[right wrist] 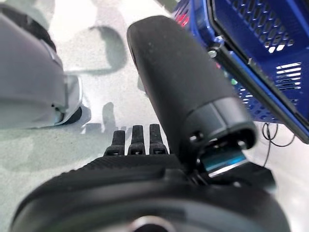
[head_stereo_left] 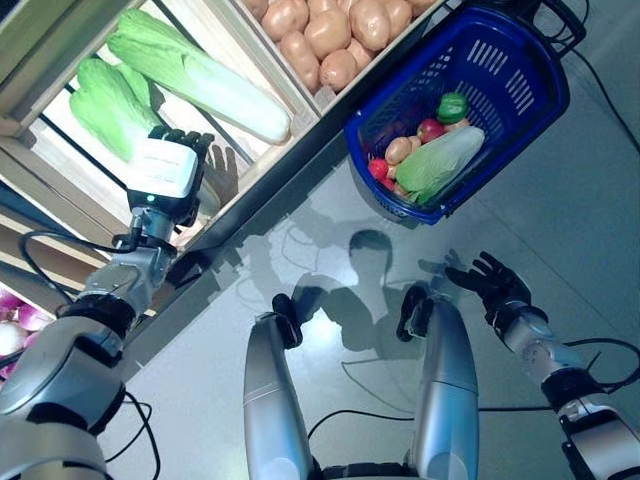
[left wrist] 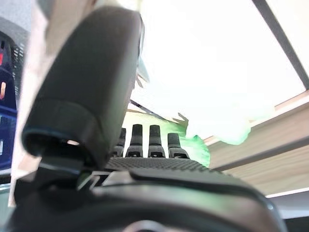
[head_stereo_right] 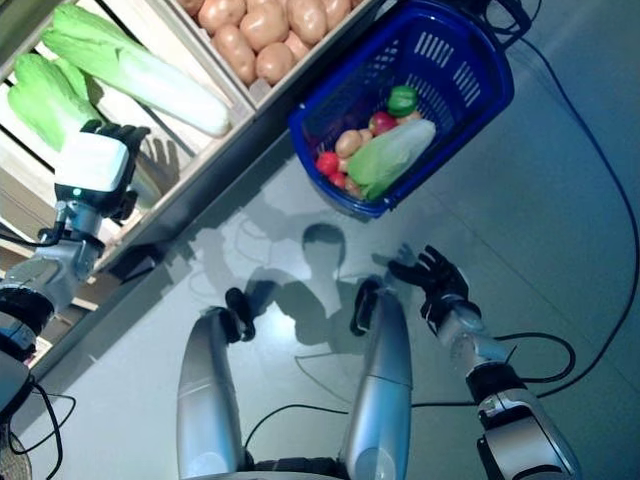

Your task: Put vegetables into the basket

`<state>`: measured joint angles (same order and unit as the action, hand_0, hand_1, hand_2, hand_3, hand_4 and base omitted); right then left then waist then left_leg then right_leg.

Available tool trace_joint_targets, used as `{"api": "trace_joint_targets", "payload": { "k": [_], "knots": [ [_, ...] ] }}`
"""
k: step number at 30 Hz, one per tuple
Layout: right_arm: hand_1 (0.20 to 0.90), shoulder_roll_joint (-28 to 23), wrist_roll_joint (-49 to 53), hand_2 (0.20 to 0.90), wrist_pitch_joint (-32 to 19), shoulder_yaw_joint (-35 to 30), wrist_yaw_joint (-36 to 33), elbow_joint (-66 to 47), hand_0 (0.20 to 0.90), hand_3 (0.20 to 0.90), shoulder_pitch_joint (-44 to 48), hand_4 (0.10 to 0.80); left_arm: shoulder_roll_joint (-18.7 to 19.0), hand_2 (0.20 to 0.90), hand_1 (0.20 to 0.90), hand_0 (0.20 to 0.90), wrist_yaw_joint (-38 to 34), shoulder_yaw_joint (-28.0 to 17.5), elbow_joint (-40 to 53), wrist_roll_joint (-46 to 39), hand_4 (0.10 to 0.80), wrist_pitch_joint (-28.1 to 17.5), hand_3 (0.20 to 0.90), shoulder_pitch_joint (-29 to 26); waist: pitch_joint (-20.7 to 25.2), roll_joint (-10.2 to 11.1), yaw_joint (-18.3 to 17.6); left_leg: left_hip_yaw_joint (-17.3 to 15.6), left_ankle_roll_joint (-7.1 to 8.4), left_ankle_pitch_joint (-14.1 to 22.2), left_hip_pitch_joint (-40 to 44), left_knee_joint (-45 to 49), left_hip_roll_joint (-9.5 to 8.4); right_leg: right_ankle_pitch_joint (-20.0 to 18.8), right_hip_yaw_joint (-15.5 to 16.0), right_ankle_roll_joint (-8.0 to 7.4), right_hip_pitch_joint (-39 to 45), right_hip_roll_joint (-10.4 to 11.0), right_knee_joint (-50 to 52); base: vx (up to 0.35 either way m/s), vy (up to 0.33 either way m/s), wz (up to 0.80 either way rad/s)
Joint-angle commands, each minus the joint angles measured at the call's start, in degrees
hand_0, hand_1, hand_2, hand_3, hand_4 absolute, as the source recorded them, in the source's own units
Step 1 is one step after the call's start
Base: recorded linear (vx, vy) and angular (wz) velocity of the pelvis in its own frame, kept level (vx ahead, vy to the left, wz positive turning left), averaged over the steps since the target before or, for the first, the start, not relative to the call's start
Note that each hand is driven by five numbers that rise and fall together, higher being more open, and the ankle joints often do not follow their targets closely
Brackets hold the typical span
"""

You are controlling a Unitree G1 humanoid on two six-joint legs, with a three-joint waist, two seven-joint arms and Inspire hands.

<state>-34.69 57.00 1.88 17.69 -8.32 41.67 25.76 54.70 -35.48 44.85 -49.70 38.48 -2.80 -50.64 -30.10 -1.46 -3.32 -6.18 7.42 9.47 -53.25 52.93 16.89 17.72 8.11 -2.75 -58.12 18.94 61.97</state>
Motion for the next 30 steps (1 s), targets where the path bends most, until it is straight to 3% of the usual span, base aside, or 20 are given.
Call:
{"api": "trace_joint_targets", "payload": {
  "k": [1, 9, 16, 22, 30],
  "knots": [
    [0.9, -4.0, 2.45, 0.9, -1.64, -4.5, 3.15, -1.89, 0.9, 0.9, 0.09, 0.8, 8.37, 0.9, 0.9, 0.9, 2.81, -0.05, -1.31, 3.16, 0.8, 4.13, 0.9, -8.47, 0.3, 0.17, -0.12, -0.17, -0.77, 7.22, 1.04, 2.0, 0.19, -1.64, -1.37, -2.8, 2.59, 2.09, -3.08, -0.036, 0.081, -0.02],
    [0.9, -7.39, 3.48, 0.9, -1.42, -5.45, 4.88, -1.05, 0.9, 0.9, -0.08, 0.8, 11.03, 0.9, 0.9, 0.9, 14.98, 4.15, -2.33, 6.09, 0.8, 6.78, 0.9, -12.07, 0.3, 0.34, -0.1, -0.34, -1.26, 7.32, -3.08, 3.19, 0.48, -2.54, -1.15, -2.93, -1.34, 2.61, -2.55, -0.013, 0.067, -0.02],
    [0.9, -8.66, 3.82, 0.9, -1.22, -5.5, 6.28, -0.39, 0.9, 0.9, 0.24, 0.8, 11.5, 0.9, 0.9, 0.9, 23.76, 3.85, -3.76, 7.93, 0.8, 7.62, 0.9, -10.61, 0.3, 0.34, 0.28, -0.58, -1.21, 7.13, -4.97, 3.3, 0.65, -3.15, -0.71, -3.02, -2.75, 3.14, -2.9, 0.01, 0.042, -0.02],
    [0.9, -9.07, 3.78, 0.9, -1.14, -5.34, 6.85, 0.1, 0.9, 0.9, 0.51, 0.8, 11.01, 0.9, 0.9, 0.9, 37.17, 4.23, -6.67, 2.28, 0.8, 9.09, 0.9, -9.59, 0.3, 0.39, 0.53, -0.74, -1.3, 7.09, -6.24, 3.48, 0.85, -3.41, -0.25, -3.13, -3.65, 3.45, -3.18, 0.008, 0.008, -0.03],
    [0.9, -9.09, 3.18, 0.9, -1.4, -5.39, 8.72, 1.55, 0.9, 0.9, 0.38, 0.8, 11.0, 0.9, 0.9, 0.9, 40.88, 3.85, -8.8, 1.6, 0.8, 8.45, 0.9, -8.76, 0.3, 0.13, 0.7, -1.29, -1.29, 7.02, -4.34, 2.53, 1.36, -3.04, 0.47, -3.37, -1.5, 3.66, -3.82, 0.043, -0.013, -0.08]
  ]
}}
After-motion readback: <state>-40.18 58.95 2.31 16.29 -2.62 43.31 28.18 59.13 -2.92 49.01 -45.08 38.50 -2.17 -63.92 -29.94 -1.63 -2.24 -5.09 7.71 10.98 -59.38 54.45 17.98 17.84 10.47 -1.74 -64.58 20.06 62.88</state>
